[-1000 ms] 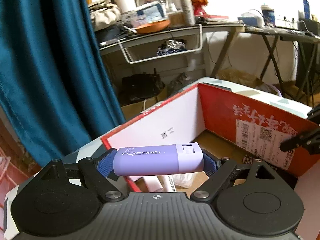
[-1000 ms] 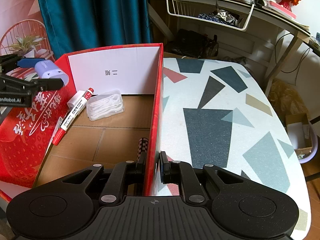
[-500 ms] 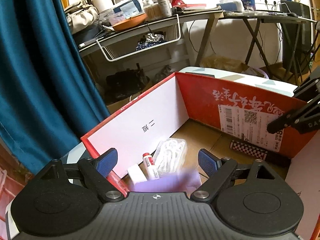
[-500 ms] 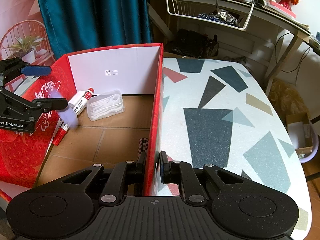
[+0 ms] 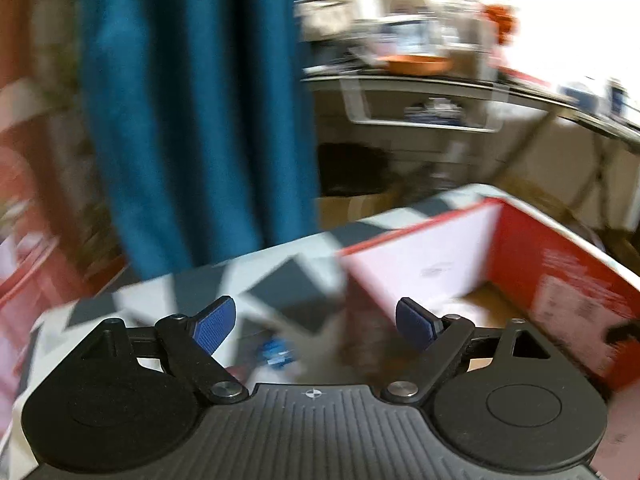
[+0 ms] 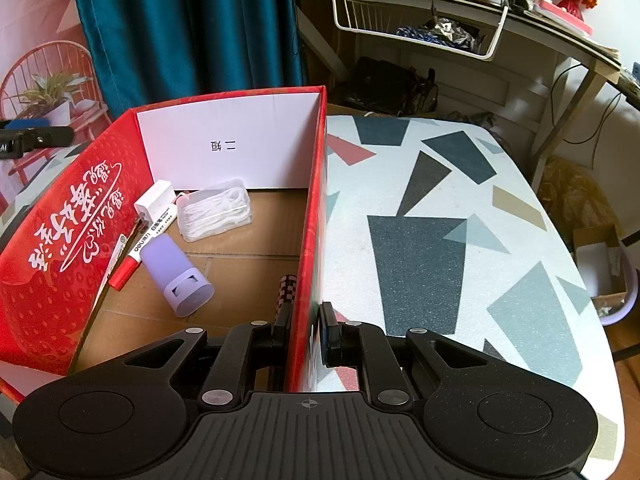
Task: Organize rigid objects
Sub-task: 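Move the left gripper back to the red lipstick tube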
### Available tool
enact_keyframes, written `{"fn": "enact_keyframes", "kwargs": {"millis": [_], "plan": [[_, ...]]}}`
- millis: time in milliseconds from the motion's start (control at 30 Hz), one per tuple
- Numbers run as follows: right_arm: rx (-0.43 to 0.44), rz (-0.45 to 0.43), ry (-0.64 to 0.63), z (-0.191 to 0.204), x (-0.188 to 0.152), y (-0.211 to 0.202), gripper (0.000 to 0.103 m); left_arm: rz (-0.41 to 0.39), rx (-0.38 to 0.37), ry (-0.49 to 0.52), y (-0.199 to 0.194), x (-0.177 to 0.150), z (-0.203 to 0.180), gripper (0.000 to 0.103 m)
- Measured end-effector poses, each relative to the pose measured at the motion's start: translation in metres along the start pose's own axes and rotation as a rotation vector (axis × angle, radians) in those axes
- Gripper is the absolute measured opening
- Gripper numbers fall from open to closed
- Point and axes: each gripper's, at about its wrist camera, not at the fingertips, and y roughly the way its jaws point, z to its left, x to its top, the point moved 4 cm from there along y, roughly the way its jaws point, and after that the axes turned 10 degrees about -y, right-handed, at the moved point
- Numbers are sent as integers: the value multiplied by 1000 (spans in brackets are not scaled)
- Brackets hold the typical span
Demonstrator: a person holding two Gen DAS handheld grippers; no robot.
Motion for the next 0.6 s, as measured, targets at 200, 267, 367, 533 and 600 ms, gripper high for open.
{"fn": "enact_keyframes", "kwargs": {"millis": [200,267,367,533,600], "plan": [[-2,1,-3,0,0,0,12,51,103,-135,14,-15,46,86],[-4,2,-7,0,1,0,12,76,136,-139,23,-23,48,83],[-3,3,-11,0,1,0,12,107,166,-155,36,-35,52,73],[-1,6,-19,0,2,0,12,114,222,-205,52,-53,60,47],[-2,10,-26,0,2,0,12,112,230,-247,58,-56,64,46]]}}
